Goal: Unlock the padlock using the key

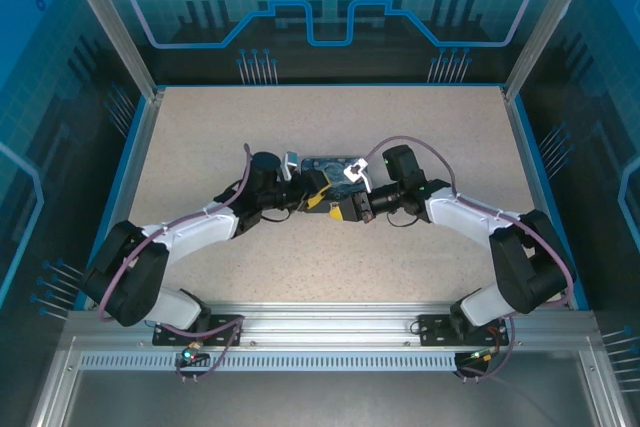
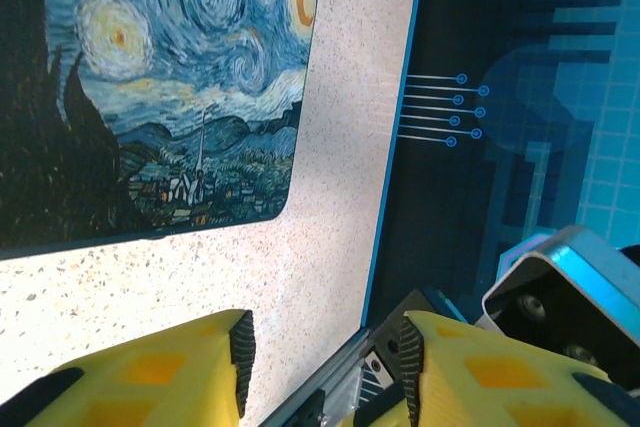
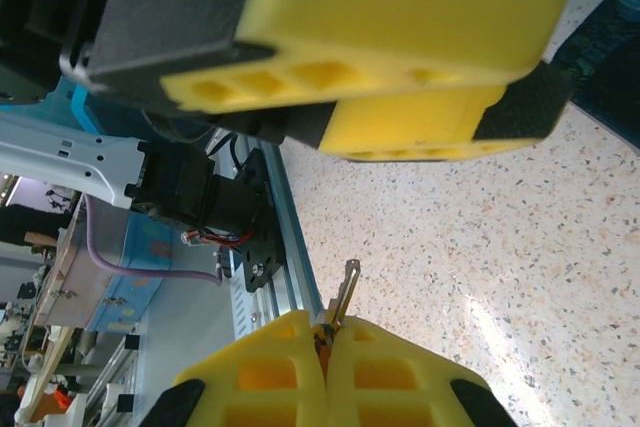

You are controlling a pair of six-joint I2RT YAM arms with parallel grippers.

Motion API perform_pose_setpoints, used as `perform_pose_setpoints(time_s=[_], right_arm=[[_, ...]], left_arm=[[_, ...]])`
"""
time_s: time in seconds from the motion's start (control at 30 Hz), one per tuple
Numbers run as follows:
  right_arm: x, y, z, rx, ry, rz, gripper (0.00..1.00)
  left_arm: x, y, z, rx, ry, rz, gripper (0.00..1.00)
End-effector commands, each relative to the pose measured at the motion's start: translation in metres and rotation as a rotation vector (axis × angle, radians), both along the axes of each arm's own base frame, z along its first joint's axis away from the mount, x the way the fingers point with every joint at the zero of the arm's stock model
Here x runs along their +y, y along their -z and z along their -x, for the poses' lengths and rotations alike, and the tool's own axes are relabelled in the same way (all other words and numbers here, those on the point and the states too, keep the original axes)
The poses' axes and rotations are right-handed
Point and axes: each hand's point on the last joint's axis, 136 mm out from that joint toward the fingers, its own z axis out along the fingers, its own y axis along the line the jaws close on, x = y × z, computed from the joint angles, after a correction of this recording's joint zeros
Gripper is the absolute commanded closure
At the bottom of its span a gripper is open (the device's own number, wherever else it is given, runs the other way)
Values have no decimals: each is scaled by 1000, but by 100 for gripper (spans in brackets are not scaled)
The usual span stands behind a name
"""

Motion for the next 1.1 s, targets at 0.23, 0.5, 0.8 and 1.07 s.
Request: perform_pose_setpoints(time_s=[0.23,0.5,0.8,1.07], right_arm=[[-4,-1,-17,-9,48,-1,100],[-7,1,-20,-8,63,-2,100],[-8,4,-21,-2,71,-1,100],[-8,5,-22,4,76,-3,100]], left_arm=[[-13,-2,16,-16,59,35,60],[-21,0,21,-19,82,38,64],[-25,0,24,-21,90,42,72],[-28,2,25,-19,98,42,82]])
